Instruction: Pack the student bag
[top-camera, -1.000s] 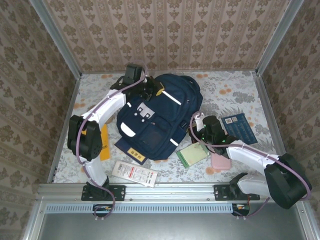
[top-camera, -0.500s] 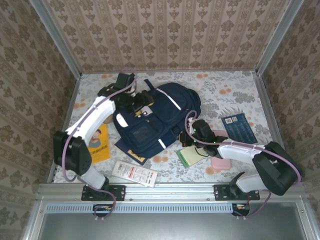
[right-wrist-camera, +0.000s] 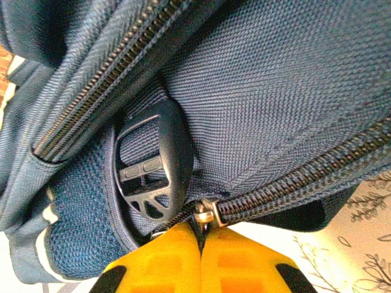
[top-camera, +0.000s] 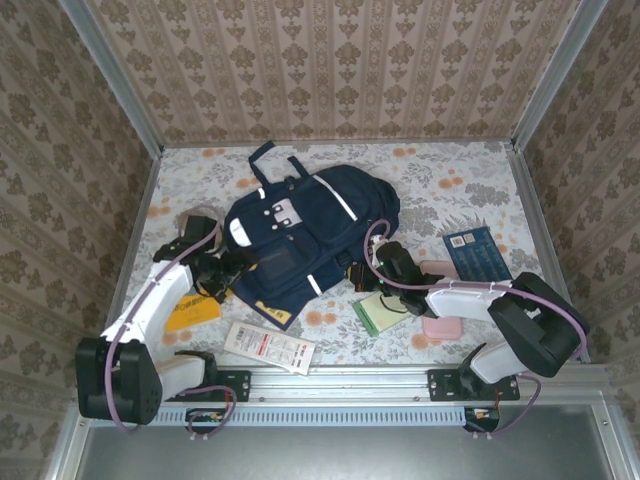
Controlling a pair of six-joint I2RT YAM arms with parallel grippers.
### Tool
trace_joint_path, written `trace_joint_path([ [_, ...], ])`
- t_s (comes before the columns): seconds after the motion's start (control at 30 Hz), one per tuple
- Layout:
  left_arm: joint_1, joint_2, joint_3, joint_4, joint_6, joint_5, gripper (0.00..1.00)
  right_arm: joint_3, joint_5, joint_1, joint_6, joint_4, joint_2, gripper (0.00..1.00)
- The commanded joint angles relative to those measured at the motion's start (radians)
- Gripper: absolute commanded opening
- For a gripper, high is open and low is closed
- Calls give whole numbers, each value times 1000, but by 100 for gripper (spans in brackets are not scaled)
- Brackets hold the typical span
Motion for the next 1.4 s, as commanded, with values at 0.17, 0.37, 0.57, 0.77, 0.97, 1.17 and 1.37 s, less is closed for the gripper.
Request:
trace_joint_path([
  [0.17, 7, 85, -117, 408, -100, 79, 76, -30, -86, 0, 75, 194, 22, 0],
  [0.37, 4, 106, -169, 538, -145, 62, 41, -39, -104, 0, 115, 242, 37, 0],
  [0.57, 20, 57, -135, 444, -111, -10, 0, -17, -100, -13, 117, 184, 43, 0],
  [0.77, 52, -24, -50, 286, -22, -140, 0, -9, -136, -85, 129, 122, 19, 0],
  [0.97, 120, -3, -20, 243, 14, -125, 0, 3, -162, -129, 67, 47, -2, 0],
  [1.17, 136, 5, -3, 224, 46, -126, 0, 31, -150, -195, -1, -56, -14, 0],
  [1.37, 142, 22, -7, 242, 47, -93, 0, 122, -205, -228, -76, -125, 27, 0],
])
